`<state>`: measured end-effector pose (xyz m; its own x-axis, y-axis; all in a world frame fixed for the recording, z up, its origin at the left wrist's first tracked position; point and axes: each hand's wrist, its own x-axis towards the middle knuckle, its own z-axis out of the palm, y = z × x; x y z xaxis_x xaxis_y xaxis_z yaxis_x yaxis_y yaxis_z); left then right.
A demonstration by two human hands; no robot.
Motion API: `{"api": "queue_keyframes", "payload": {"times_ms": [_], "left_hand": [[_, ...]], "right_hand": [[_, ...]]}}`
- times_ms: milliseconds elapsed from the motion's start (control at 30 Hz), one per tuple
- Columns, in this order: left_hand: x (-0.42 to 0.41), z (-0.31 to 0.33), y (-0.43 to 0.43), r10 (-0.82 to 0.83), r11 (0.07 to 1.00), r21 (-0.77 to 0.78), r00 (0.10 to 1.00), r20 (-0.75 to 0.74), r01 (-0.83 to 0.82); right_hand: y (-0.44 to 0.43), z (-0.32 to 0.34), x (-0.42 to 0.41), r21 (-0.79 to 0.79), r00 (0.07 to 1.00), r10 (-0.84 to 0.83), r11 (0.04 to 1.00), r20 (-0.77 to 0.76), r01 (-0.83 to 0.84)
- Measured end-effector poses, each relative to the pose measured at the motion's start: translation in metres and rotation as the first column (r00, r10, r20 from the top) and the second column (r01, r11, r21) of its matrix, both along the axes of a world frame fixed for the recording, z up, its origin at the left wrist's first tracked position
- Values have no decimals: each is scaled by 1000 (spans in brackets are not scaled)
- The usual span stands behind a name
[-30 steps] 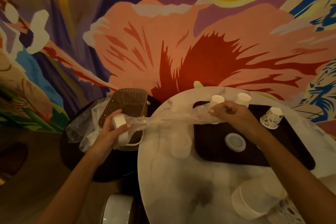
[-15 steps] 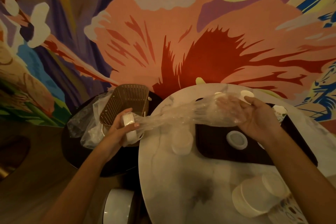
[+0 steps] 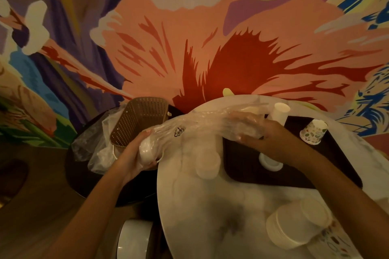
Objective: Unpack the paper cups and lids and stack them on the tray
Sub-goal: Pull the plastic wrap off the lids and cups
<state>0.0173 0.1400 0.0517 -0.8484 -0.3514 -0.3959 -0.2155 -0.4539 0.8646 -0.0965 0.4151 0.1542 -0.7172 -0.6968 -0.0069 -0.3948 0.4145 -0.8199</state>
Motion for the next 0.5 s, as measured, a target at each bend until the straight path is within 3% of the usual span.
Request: {"api": "queue_keyframes", "payload": {"times_ms": [200,333,433,500], "left_hand": [[-5,1,-2,33,995,-96,999,30,-30],[-5,1,-4,67,983,-174,997,34,-60],[-3,-1,-4,78,980,-184,996,42,-69],[-1,-1,-2,86,984,-163,995,58,-75]], "right_hand": [[6,2,-18,-82,977,-211,974,34,213],[15,-7,-23,-200,918,-246,927,311,316],[20,-7,-18,-424,810,-19,845,586,326],[25,-6,-17,-578,614,298,748,731,325]]}}
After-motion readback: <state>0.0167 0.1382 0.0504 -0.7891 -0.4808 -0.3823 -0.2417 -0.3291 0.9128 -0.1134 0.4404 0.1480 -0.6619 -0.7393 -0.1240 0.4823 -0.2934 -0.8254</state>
